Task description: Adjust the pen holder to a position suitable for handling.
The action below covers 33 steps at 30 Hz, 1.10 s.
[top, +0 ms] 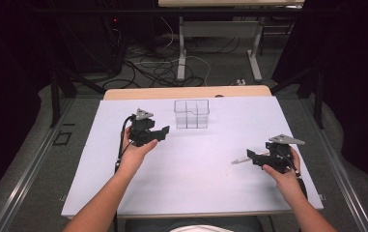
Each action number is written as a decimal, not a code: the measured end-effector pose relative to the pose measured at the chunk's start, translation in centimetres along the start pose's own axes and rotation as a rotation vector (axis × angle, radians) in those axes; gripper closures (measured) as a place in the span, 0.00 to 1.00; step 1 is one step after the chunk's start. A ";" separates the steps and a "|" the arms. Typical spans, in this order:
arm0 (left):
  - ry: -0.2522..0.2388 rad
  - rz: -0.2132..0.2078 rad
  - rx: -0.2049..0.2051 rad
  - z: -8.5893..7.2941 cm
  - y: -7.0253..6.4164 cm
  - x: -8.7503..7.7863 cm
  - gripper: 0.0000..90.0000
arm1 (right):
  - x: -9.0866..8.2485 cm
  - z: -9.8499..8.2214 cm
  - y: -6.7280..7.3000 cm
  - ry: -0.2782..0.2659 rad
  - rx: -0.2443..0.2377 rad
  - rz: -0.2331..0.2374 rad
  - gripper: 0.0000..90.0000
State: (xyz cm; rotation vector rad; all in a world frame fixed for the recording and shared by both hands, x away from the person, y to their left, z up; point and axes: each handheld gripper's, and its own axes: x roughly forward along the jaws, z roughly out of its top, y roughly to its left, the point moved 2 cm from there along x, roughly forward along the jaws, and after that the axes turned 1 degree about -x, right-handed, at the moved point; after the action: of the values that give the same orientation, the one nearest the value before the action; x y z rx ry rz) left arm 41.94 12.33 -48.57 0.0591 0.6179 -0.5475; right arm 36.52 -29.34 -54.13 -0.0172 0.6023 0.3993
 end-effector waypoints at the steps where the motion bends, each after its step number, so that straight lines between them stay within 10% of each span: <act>1: -0.003 0.000 -0.008 -0.2 0.0 -0.2 0.39 | 0.0 0.0 0.0 0.000 -0.005 0.000 0.16; 7: 0.013 -0.024 -0.053 -1.8 0.9 -1.7 0.38 | 0.0 -0.1 0.0 0.004 -0.004 -0.001 0.16; 19: -0.045 0.025 -0.090 -3.4 2.5 -4.5 0.00 | 0.0 -0.1 0.1 0.005 -0.018 0.003 0.16; 33: -0.057 0.067 -0.120 -5.6 4.5 -6.3 0.00 | 0.4 -0.1 0.4 0.027 -0.022 0.008 0.16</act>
State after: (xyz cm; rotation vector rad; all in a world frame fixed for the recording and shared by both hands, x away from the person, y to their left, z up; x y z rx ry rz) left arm 36.94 20.29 -50.11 -0.0489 0.5898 -0.4450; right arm 36.63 -28.88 -54.39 -0.0414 0.6248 0.4145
